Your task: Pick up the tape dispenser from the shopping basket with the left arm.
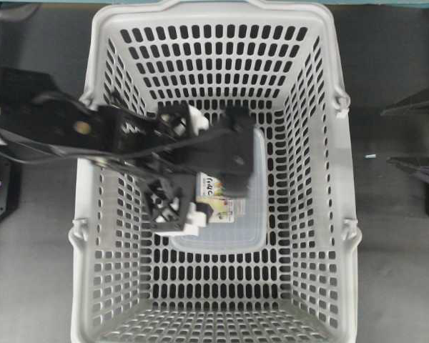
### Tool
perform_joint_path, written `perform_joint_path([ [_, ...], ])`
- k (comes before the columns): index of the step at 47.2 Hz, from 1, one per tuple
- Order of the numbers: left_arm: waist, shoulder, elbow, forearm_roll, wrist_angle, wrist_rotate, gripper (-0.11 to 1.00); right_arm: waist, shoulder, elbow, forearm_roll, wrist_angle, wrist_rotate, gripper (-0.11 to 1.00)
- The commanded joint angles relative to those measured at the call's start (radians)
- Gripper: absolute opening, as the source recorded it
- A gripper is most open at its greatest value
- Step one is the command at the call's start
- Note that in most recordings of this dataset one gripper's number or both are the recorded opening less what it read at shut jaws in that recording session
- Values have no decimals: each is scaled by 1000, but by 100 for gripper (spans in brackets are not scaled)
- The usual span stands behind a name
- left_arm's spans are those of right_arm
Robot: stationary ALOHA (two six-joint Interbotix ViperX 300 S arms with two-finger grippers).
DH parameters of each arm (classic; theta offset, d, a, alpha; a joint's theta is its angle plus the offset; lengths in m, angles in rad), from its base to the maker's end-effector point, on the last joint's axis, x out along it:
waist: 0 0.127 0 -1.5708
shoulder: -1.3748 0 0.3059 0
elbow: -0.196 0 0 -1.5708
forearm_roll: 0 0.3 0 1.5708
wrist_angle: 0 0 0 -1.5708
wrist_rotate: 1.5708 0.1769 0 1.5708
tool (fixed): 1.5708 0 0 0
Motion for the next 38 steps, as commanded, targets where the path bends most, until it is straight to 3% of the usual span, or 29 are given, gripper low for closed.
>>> perform_joint_path([
  [1,-12,34,-41,3,8,2,90,6,6,-20,2,-12,-3,73],
  [31,-23,156,-12,3,-8,-12,89,14,8,-9,2,-8,-3,73],
  [35,-21,153,-2,5,-15,-6,85,14,6,-9,2,-8,-3,73],
  [38,-23,152,3,3,-15,3,75,14,6,-8,2,-8,-3,73],
])
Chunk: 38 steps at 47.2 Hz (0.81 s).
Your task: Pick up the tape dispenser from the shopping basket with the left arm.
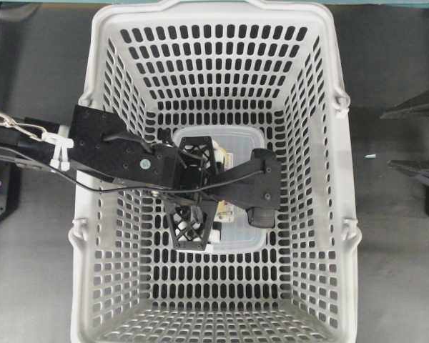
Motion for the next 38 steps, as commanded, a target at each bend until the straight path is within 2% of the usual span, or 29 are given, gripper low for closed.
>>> perform_joint_path([
  [1,2,-12,0,3,-6,9,71,3,6,-9,3,-5,-2,73],
  [7,-8,-18,-15,3,-3,12,33,3,3,-5,3,-3,-2,73],
  [9,-8,-26,-28,3,0,12,27,3,0,-5,3,-3,-2,73],
  [13,-9,-41,-64,3,18,14,28,3,-5,-5,3,-5,-2,73],
  [18,-6,-58,-143,3,106,14,28,3,-14,-5,3,-3,-2,73],
  [25,-2,-69,-284,3,291,12,28,3,-21,-3,3,-2,-2,73],
  [29,0,-66,-396,3,416,12,28,3,-26,-3,3,-2,-2,73],
  [38,2,-43,-601,3,604,12,28,3,-28,0,3,-2,-2,73],
])
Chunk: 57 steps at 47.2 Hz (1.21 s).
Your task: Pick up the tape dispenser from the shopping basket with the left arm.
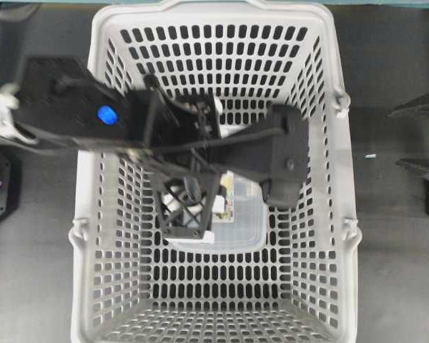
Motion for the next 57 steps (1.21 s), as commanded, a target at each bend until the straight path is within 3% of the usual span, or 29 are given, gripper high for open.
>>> perform_joint_path([
  [1,5,-3,-127,3,89,-2,28,2,5,-5,2,-5,-2,73],
  [10,9,43,-225,3,155,0,28,2,0,0,2,-5,-2,73],
  [28,20,51,-225,3,158,0,28,2,-8,0,0,-3,-2,73],
  [46,23,51,-184,3,144,-5,28,2,-8,2,2,-5,-2,73],
  [57,15,21,-67,3,23,-17,28,2,-9,2,2,-3,-2,73],
])
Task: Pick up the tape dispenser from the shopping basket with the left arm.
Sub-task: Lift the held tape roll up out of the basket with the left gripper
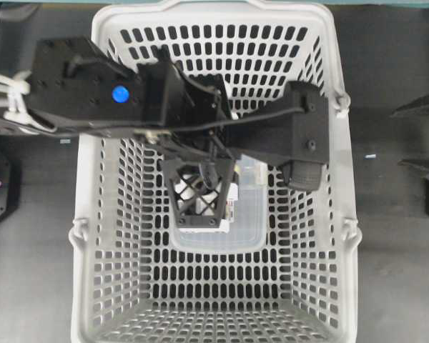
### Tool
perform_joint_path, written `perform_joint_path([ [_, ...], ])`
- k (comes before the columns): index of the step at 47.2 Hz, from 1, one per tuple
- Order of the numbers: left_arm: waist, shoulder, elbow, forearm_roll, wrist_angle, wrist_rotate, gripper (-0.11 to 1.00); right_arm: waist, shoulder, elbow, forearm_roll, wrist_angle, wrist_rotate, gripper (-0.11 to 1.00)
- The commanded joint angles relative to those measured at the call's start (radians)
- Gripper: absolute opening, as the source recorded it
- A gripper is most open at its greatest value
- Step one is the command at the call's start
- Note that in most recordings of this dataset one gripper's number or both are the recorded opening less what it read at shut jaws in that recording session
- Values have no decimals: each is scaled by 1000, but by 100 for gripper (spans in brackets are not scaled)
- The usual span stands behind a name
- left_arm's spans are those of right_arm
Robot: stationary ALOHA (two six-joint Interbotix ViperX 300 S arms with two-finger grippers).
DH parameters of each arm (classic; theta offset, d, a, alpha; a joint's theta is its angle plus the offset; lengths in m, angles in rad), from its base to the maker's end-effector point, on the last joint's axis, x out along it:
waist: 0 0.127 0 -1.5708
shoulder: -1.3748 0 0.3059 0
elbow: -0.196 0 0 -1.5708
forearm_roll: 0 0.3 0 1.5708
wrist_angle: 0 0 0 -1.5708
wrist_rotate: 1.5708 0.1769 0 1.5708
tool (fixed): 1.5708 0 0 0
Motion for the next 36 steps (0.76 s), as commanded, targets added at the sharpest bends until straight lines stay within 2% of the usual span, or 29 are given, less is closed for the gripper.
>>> perform_joint_path([
  [1,-6,-48,41,3,-51,-5,28,2,8,-8,2,-6,-2,73],
  [8,-6,-63,87,3,-74,0,28,2,6,-8,2,-6,-2,73],
  [36,-6,-64,109,3,-77,9,28,2,6,-2,2,-5,0,73],
])
